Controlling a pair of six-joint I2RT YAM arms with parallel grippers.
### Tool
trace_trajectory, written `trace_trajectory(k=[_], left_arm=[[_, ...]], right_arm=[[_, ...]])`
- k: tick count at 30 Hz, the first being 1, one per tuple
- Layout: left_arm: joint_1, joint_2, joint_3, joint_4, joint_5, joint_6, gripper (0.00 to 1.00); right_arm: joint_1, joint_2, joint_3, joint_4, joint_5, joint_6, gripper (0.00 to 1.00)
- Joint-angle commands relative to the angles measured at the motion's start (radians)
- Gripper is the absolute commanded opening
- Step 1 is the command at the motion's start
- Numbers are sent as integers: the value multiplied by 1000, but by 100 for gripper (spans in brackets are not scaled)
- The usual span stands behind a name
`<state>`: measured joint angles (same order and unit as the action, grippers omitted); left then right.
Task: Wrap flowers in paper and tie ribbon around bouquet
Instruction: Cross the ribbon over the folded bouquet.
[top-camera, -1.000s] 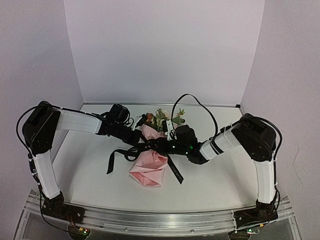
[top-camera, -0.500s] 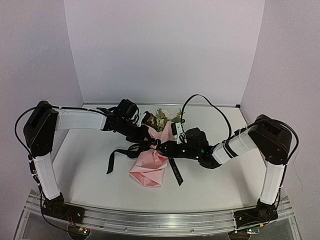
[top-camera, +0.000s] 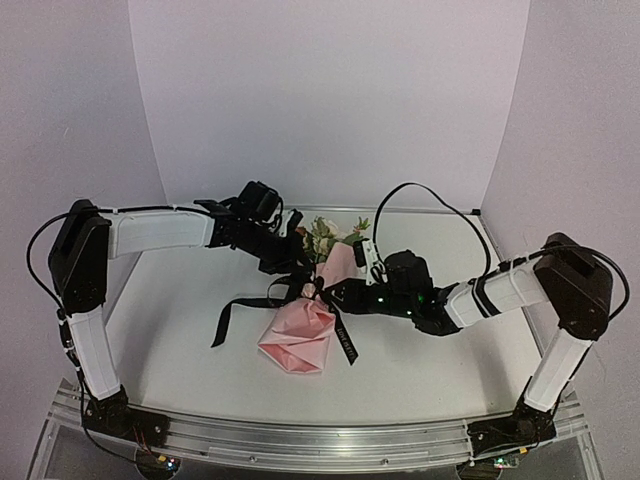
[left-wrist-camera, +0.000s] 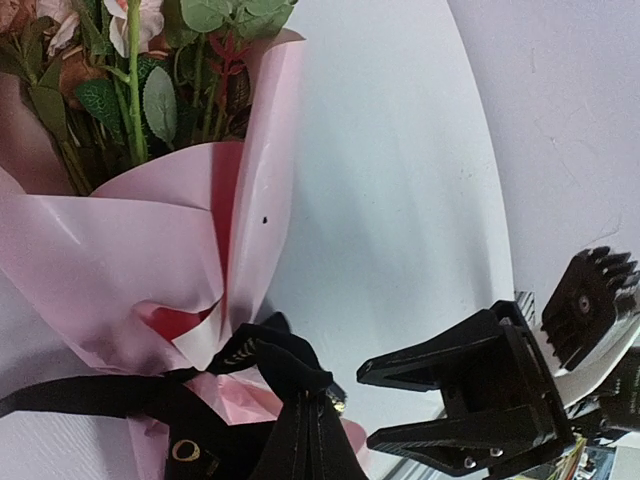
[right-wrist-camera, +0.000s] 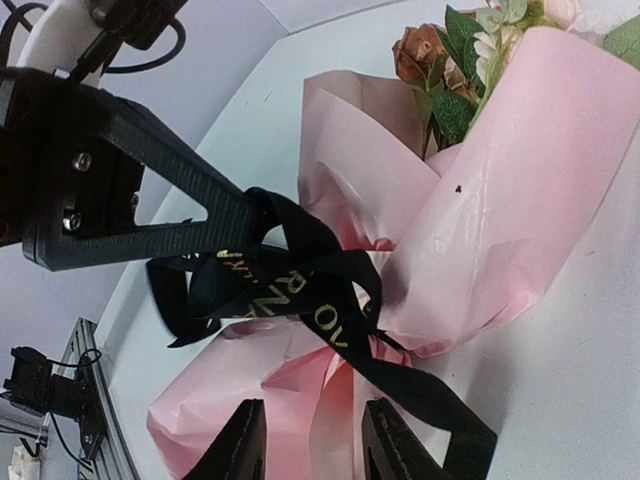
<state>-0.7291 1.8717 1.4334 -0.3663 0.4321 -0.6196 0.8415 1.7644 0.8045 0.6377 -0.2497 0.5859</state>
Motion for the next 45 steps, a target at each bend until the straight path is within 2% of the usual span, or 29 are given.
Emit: trace_trajectory(k=[1, 8, 14, 21, 33, 35, 41, 45], left_arm=[[-13, 23, 72, -40, 43, -82, 0], [-17, 55, 48, 18, 52, -179, 0], [-17, 71, -2, 82, 64, -214, 0], [-14, 50, -20, 112, 61, -221, 0], [-1, 36, -25, 118, 66, -213, 0], [2, 35, -24, 116, 66, -213, 0], [9, 34, -24, 117, 73, -208, 0], [14, 31, -29, 122, 76, -201, 0]], right_arm=[[16, -58, -25, -63, 31, -43, 35], [43, -73, -35, -84, 61, -62, 36], [81, -90, 4, -186, 58, -131, 40], [88, -28, 79, -232, 25, -158, 44], [87, 88, 177, -289, 6, -318, 45], [88, 103, 191, -288, -8, -326, 42], [87, 126, 223, -289, -31, -315, 20], [87, 113, 224, -289, -23, -324, 21]])
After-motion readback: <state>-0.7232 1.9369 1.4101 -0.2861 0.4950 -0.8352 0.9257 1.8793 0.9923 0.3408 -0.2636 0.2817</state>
